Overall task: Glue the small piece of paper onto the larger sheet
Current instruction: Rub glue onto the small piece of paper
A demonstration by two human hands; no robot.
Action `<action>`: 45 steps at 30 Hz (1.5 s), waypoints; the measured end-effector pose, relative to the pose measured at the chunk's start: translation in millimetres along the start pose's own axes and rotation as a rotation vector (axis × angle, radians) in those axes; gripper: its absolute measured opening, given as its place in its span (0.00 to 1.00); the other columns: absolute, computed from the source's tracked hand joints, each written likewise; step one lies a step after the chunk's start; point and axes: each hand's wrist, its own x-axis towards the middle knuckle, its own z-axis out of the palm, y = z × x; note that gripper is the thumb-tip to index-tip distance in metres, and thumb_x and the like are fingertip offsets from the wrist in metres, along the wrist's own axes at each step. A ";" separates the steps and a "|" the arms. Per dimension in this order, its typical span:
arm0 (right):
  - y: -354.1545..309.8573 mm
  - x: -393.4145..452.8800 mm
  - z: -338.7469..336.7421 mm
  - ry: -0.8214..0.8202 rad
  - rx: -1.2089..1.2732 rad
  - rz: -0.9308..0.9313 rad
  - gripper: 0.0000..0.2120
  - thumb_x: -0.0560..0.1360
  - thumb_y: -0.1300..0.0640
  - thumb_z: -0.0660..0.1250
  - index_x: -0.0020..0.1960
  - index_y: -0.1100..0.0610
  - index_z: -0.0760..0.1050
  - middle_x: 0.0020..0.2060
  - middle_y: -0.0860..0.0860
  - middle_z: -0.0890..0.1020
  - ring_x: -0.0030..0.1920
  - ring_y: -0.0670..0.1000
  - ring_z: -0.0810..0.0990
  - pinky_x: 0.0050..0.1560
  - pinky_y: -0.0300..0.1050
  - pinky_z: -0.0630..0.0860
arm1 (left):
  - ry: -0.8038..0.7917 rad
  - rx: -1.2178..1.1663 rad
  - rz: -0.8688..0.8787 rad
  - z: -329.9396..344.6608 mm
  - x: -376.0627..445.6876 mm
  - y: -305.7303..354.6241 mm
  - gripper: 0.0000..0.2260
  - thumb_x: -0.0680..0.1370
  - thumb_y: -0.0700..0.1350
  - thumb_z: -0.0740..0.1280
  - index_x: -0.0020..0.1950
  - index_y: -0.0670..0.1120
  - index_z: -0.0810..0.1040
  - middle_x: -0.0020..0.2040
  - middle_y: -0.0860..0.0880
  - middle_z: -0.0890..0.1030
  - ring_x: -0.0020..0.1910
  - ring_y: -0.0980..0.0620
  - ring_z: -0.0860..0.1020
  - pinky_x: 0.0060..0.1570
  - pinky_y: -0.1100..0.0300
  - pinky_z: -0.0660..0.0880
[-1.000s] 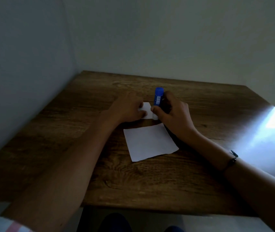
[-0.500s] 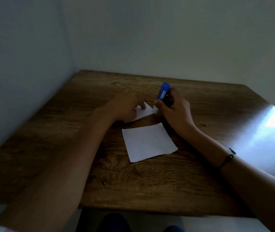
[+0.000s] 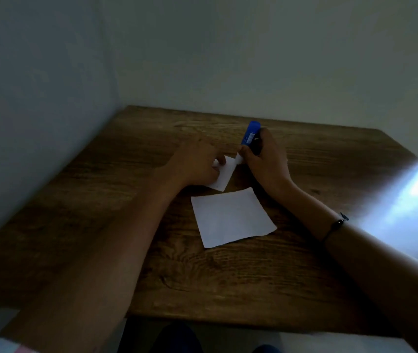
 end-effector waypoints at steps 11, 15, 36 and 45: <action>1.4 11.1 8.4 -0.001 -0.064 -0.004 0.18 0.74 0.58 0.65 0.62 0.62 0.67 0.55 0.59 0.78 0.53 0.54 0.77 0.48 0.41 0.70 | 0.090 -0.080 -0.148 0.4 -1.7 5.6 0.12 0.73 0.48 0.62 0.51 0.44 0.79 0.52 0.44 0.78 0.53 0.45 0.73 0.54 0.50 0.69; 2.5 14.9 12.0 -0.016 -0.094 -0.025 0.18 0.74 0.58 0.65 0.61 0.62 0.67 0.54 0.59 0.78 0.52 0.54 0.77 0.48 0.41 0.70 | -0.113 -0.073 -0.156 -7.6 -0.4 0.8 0.18 0.73 0.47 0.63 0.63 0.52 0.72 0.63 0.44 0.72 0.63 0.43 0.67 0.63 0.47 0.65; 5.0 19.3 16.2 -0.034 -0.112 -0.074 0.19 0.73 0.56 0.66 0.61 0.61 0.67 0.55 0.59 0.78 0.53 0.55 0.78 0.49 0.42 0.71 | -0.090 -0.059 -0.158 -0.3 3.8 -2.9 0.19 0.72 0.51 0.65 0.63 0.55 0.71 0.64 0.46 0.72 0.63 0.43 0.67 0.61 0.45 0.66; 7.4 21.9 18.1 -0.033 -0.137 -0.084 0.20 0.73 0.56 0.66 0.62 0.61 0.67 0.56 0.59 0.78 0.55 0.55 0.77 0.50 0.41 0.70 | -0.105 -0.054 -0.170 -0.3 5.6 -3.3 0.19 0.72 0.51 0.65 0.63 0.56 0.71 0.64 0.45 0.71 0.63 0.42 0.66 0.62 0.44 0.66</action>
